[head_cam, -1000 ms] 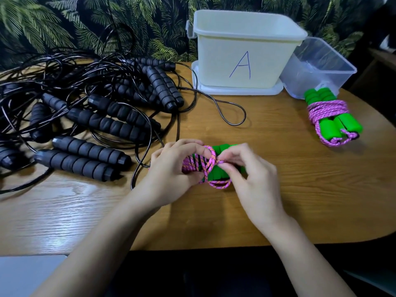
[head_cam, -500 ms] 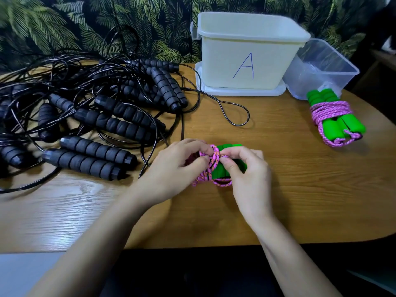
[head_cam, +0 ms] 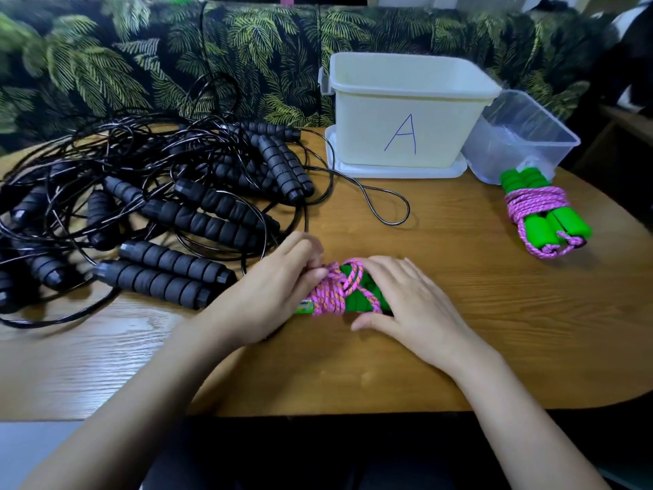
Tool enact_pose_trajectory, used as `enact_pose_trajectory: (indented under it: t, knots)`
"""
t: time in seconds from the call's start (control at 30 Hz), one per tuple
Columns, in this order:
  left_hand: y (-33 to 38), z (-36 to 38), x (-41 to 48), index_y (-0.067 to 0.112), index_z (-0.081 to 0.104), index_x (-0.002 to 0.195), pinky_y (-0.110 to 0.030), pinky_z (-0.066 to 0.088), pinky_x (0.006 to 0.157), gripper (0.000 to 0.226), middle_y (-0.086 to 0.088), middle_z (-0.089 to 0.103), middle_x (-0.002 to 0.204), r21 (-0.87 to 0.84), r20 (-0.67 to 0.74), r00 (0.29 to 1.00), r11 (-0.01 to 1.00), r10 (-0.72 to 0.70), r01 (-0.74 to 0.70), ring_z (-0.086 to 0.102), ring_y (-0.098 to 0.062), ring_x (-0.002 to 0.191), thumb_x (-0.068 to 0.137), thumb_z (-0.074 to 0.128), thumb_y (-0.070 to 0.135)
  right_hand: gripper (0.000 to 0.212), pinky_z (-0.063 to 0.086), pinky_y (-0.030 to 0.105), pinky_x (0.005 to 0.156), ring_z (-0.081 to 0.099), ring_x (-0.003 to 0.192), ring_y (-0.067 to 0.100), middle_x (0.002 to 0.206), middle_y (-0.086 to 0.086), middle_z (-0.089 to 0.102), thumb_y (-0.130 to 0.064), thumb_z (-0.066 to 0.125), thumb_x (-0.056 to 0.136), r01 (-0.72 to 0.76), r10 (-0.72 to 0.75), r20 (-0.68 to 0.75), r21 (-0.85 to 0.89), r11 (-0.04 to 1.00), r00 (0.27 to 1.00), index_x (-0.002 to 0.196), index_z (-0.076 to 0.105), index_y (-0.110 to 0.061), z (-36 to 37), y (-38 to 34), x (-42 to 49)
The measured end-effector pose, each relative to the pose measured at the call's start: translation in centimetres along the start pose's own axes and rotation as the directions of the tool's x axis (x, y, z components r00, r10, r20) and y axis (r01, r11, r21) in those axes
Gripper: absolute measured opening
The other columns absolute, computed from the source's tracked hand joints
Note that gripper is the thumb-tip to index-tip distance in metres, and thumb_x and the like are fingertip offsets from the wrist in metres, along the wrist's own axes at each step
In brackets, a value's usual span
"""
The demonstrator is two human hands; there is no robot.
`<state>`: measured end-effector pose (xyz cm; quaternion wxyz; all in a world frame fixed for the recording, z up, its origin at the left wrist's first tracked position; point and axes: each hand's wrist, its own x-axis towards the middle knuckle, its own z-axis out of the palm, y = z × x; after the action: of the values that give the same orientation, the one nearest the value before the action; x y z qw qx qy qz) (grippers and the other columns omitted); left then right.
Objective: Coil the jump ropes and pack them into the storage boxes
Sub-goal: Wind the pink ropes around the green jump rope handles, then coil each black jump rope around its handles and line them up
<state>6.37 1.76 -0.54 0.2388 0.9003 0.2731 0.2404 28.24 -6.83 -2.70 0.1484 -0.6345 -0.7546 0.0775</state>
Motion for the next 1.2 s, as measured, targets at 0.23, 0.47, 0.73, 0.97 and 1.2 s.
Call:
enact_pose_trajectory:
  t: [0.23,0.47,0.73,0.97,1.2]
  knots:
    - [-2.1,-0.5,-2.7,0.035,0.027,0.153,-0.037,0.041,0.111,0.077,0.006,0.04,0.154,0.26,0.084,0.994,0.962,0.067,-0.087,0.043,-0.013,0.137,0.087,0.056,0.061,0.088,0.043,0.03,0.102,0.03,0.13,0.0,0.145,-0.02,0.032,-0.07,0.054,0.082,0.051,-0.052,0.02,0.01,0.999,0.998,0.154,0.018,-0.036,-0.8,0.3,0.0]
    - [0.4,-0.8,0.0,0.032,0.063,0.106,-0.02,0.048,0.071,0.022,0.011,0.067,0.097,-0.444,-0.323,0.89,0.882,-0.32,0.156,0.06,0.0,0.082,0.089,0.066,0.046,0.045,0.051,0.034,0.043,0.059,0.048,0.017,0.079,-0.005,0.063,-0.067,0.059,0.083,0.064,0.33,-0.297,0.821,0.567,0.896,0.096,0.068,-0.024,-2.7,0.0,0.7]
    - [3.3,1.6,1.4,0.022,0.061,0.101,-0.026,0.05,0.047,0.016,0.006,0.065,0.081,-0.562,-0.374,0.88,0.826,-0.292,0.035,0.061,-0.009,0.063,0.087,0.065,0.029,0.04,0.028,0.023,0.054,0.042,0.057,0.007,0.055,-0.017,0.051,-0.058,0.05,0.096,-0.074,0.642,-0.282,0.88,0.469,0.713,0.074,0.061,-0.025,-2.7,0.5,1.1]
    - [5.3,4.8,5.5,0.008,0.055,0.109,-0.033,0.053,0.051,0.017,-0.009,0.062,0.09,-0.825,-0.317,0.684,0.547,-0.657,0.144,0.062,-0.012,0.062,0.1,0.055,0.022,0.087,0.049,0.046,0.101,0.059,0.114,0.017,0.128,-0.003,0.057,-0.069,0.065,0.076,-0.035,0.645,-0.077,0.987,0.16,0.76,0.143,0.031,-0.026,-3.7,-1.3,2.3]
    - [6.1,6.6,9.4,0.018,0.062,0.112,-0.029,0.045,0.095,0.056,-0.001,0.068,0.111,-0.693,-0.013,0.912,0.661,-0.41,0.287,0.061,-0.015,0.107,0.091,0.035,0.062,0.105,0.047,0.039,0.101,0.06,0.117,0.024,0.13,0.007,0.058,-0.038,0.085,0.053,-0.202,0.721,-0.258,0.851,0.484,0.644,0.144,0.034,-0.02,-6.4,4.5,5.0]
